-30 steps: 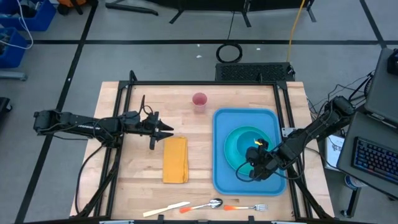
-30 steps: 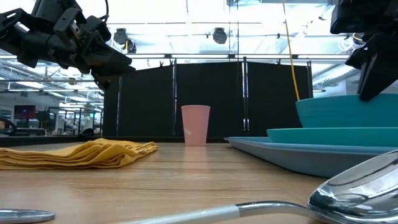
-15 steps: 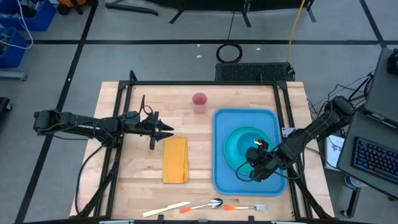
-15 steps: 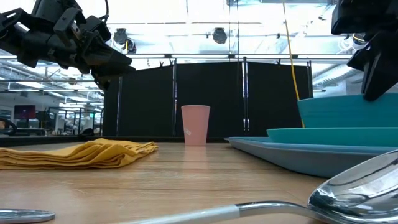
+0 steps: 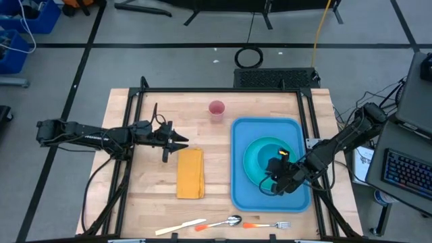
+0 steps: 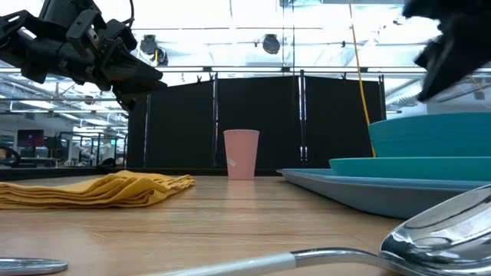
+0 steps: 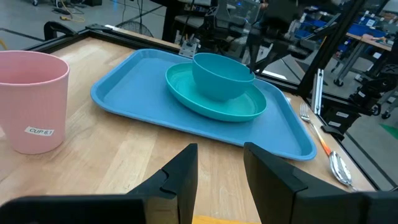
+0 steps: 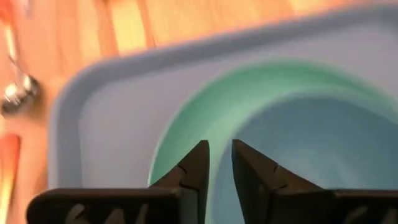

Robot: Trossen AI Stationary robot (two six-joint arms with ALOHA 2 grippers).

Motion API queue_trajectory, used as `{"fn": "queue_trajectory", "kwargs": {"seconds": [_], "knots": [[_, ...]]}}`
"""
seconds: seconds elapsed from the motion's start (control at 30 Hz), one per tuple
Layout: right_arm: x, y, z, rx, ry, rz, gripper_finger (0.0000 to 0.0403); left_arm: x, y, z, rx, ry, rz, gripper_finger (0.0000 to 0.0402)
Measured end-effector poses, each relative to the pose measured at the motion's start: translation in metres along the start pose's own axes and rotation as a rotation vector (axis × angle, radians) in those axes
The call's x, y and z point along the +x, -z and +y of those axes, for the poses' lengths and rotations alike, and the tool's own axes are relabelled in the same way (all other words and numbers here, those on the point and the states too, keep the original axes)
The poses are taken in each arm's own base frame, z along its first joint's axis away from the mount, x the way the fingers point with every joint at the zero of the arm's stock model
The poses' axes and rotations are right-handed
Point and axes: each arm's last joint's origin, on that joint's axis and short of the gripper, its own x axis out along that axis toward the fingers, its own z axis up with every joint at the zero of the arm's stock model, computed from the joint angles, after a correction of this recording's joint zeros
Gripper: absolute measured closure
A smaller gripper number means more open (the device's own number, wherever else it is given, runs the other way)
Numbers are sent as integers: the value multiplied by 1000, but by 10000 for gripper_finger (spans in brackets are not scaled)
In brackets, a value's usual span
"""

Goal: Set up tray
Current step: Put the pink cup on the tray to the top right of the blue plate

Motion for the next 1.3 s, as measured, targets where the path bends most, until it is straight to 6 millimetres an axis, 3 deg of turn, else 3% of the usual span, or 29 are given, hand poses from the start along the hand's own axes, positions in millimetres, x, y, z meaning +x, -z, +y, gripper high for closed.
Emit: {"fn": "queue_trajectory", "kwargs": {"seconds": [0.17, 0.33, 0.63, 0.93, 1.3], "knots": [[-6, -19, 6, -118, -29, -216, 333, 0, 0, 0, 0, 0, 0, 268], [5, -40, 0, -176, 20, -314, 332, 0, 0, 0, 5, -10, -3, 268], [40, -76, -28, -262, 43, -344, 332, 0, 0, 0, 10, -17, -5, 268], [67, -95, -66, -296, 118, -324, 330, 0, 0, 1, 16, -18, -6, 268], [91, -121, -89, -365, 186, -454, 261, 0, -1, 1, 19, -24, -12, 268]]}}
